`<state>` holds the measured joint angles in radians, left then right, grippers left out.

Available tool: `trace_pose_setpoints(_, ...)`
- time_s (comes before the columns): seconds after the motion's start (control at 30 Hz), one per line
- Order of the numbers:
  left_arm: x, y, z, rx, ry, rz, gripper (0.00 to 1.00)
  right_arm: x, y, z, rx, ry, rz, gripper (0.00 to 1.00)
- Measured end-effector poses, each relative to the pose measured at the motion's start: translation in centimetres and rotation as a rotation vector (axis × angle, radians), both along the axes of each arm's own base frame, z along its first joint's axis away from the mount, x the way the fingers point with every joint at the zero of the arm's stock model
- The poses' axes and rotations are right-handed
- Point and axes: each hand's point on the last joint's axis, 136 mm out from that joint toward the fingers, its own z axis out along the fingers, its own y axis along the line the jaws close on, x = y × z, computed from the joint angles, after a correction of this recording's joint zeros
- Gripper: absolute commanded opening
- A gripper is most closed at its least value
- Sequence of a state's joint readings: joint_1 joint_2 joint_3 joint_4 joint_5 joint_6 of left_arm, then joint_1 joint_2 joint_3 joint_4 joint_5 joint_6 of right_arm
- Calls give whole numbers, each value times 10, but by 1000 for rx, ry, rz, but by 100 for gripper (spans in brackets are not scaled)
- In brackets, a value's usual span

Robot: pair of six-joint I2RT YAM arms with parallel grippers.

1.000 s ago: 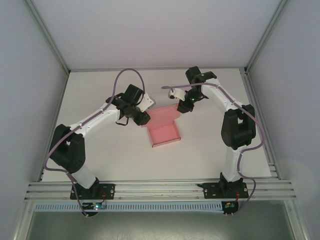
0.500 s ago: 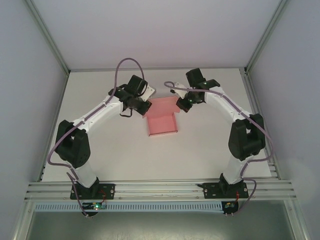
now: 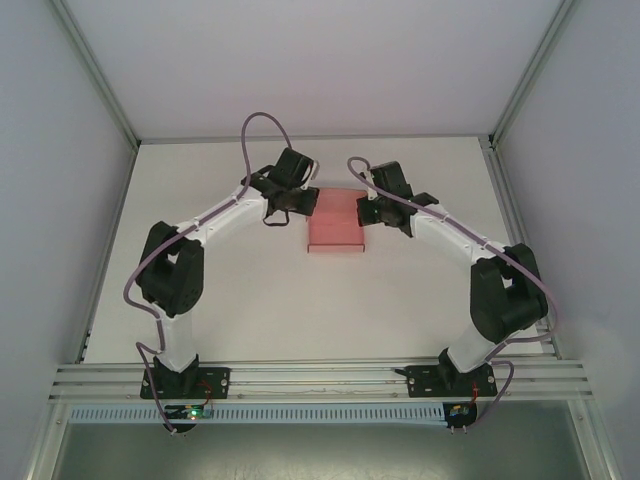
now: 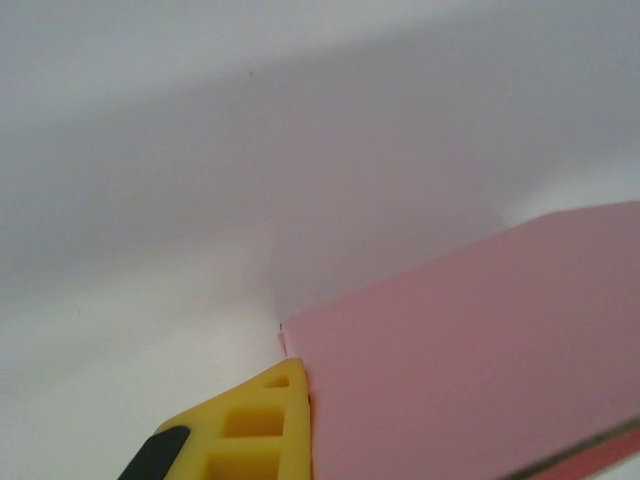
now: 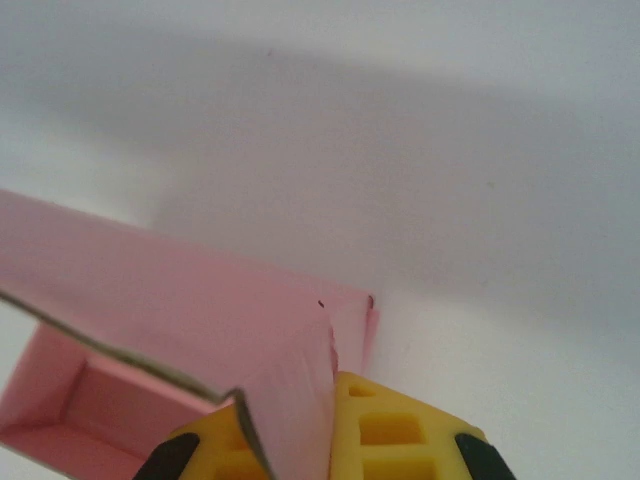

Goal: Assemble paper box

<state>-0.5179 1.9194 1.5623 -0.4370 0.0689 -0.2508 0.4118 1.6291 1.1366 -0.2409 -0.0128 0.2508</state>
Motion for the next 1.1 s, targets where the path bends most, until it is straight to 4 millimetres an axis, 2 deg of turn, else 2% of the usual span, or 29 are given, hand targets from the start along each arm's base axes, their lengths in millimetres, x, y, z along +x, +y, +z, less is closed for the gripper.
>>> trace_pose_setpoints(0.2, 8, -1, -1, -48, -10, 71, 0, 11, 6, 2, 80, -91, -137, 0)
trace_pose_setpoints(0.3, 8, -1, -3, -66, -34, 77, 0, 2, 7, -3, 74, -144, -148, 0)
trace_pose_setpoints(0.43, -3, -3, -6, -105, -71, 71, 0, -18, 7, -7, 73, -224, -122, 0)
trace_pose_setpoints(0.6, -11, -6, -7, -148, -115, 61, 0, -28, 6, -11, 100, -301, -102, 0)
trace_pose_setpoints(0.83, -12, -17, -11, -220, -50, 74, 0, -30, 4, -13, 119, -343, -109, 0)
trace_pose_setpoints(0.97, -3, -22, -6, -198, -19, 74, 0, -28, -1, -13, 89, -347, -117, 0)
trace_pose_setpoints(1.1, -6, -20, -9, -162, -9, 53, 0, -28, -2, -14, 64, -350, -108, 0)
